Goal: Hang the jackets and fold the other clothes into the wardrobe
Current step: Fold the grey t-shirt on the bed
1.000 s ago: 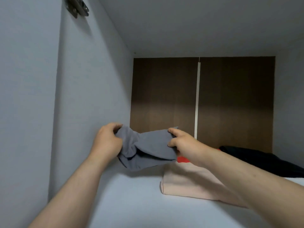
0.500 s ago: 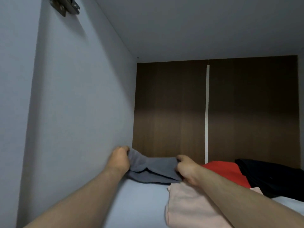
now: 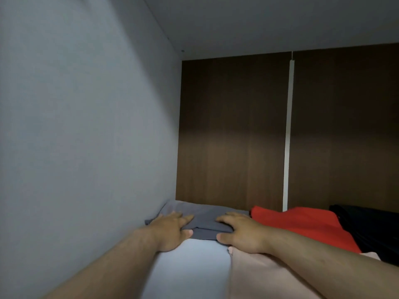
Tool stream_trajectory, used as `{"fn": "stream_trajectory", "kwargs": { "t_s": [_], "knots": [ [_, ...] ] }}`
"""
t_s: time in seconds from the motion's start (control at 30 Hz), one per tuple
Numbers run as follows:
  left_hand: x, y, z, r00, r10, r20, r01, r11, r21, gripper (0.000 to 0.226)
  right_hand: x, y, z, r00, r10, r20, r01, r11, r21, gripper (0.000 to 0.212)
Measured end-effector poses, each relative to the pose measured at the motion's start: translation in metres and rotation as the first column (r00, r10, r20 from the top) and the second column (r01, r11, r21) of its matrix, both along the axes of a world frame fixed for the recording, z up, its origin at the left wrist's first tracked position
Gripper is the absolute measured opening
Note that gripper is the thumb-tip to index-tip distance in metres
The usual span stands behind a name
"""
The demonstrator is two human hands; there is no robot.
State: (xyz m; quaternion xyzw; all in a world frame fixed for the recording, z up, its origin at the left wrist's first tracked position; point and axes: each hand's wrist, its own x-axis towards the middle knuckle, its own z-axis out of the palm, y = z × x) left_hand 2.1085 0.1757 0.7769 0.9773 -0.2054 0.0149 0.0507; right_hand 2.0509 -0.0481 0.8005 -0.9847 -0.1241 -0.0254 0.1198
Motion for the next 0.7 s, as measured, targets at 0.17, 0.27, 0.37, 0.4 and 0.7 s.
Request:
{"fn": "stream_trajectory", "kwargs": {
  "t_s": [0.17, 0.27, 0.37, 0.4, 0.7],
  "knots": [
    [0.024, -0.013, -0.002, 0.997, 0.03, 0.078, -0.035, 0.998, 0.058, 0.056, 0.015, 0.0, 0.005, 0.997, -0.028, -0.077, 0.02, 0.995, -0.103, 0.066],
    [0.035, -0.01, -0.007, 0.992, 0.024, 0.126, -0.019, 0.999, -0.044, 0.059, 0.022, -0.002, 0.001, 0.992, -0.043, -0.119, 0.027, 0.991, -0.13, 0.068],
    [0.033, -0.002, -0.007, 0.996, 0.017, 0.088, 0.017, 0.927, -0.375, 0.053, 0.022, -0.008, 0.005, 0.982, -0.041, -0.186, 0.05, 0.998, 0.044, 0.068],
    [0.032, -0.002, -0.008, 0.993, 0.047, 0.106, 0.007, 0.886, -0.463, 0.05, 0.022, -0.01, 0.006, 0.985, -0.048, -0.169, 0.076, 0.983, 0.165, 0.068],
    [0.034, -0.009, -0.007, 0.988, 0.141, 0.059, -0.137, 0.989, -0.063, 0.081, 0.034, -0.016, -0.002, 0.958, -0.136, -0.253, 0.08, 0.972, -0.221, 0.09]
  ]
}}
